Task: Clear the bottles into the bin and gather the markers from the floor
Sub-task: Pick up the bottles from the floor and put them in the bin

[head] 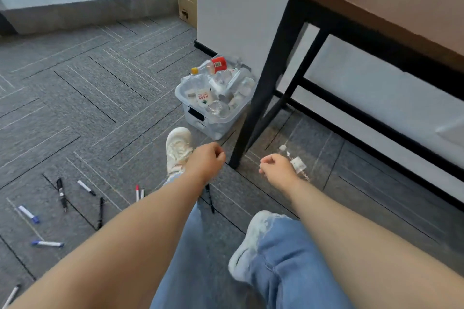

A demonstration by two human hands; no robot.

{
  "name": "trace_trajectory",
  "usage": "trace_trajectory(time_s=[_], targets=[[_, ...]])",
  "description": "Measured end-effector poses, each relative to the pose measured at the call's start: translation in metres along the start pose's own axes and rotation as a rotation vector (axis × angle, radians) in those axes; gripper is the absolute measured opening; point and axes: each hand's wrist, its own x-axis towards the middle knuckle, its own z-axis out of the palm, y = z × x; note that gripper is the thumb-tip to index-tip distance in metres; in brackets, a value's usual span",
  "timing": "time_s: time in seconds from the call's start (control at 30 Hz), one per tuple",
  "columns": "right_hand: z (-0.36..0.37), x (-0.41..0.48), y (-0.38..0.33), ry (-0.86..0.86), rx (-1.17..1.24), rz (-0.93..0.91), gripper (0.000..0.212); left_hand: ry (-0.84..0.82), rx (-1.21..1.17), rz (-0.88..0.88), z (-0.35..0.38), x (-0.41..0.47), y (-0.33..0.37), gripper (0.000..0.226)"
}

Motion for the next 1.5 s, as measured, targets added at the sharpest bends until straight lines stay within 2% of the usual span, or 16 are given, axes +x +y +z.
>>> trace_trajectory(time_s=[0.3, 0.47, 0.6, 0.7, 1.07, 1.13, 1.2, 1.33, 1.5], targets=[[-0.057, -0.008, 0.093, 0.074, 0.014, 0.069, 0.023, -0.096, 0.023, 0.056, 0.075, -0.028, 0.043, 0.02], [-0.042, 0.021, 0.141, 0.086, -0.042, 0.106, 0.014, -0.206, 0.087, 0.043, 0.101, -0.012, 0.009, 0.022], [-0.011, 0.053, 0.172, 0.035, -0.093, 0.115, 0.023, -0.272, 0.062, 0.013, 0.125, 0.004, -0.025, 0.02], [0.005, 0.081, 0.193, 0.059, -0.101, 0.13, 0.024, -0.308, 0.064, 0.011, 0.147, 0.015, -0.05, 0.02], [0.001, 0.181, 0.252, 0.152, -0.115, 0.201, 0.033, -0.25, 0.091, 0.039, 0.215, 0.09, -0.066, 0.015], [-0.003, 0.198, 0.265, 0.196, -0.114, 0.211, 0.027, -0.23, 0.106, 0.055, 0.228, 0.102, -0.067, 0.016], [-0.006, 0.215, 0.278, 0.241, -0.129, 0.24, 0.009, -0.22, 0.11, 0.063, 0.243, 0.114, -0.069, 0.016], [-0.014, 0.249, 0.301, 0.284, -0.209, 0.276, 0.048, -0.228, 0.131, 0.067, 0.273, 0.139, -0.073, 0.014], [-0.026, 0.29, 0.309, 0.35, -0.299, 0.223, 0.063, -0.19, 0.082, 0.054, 0.309, 0.169, -0.068, 0.015]])
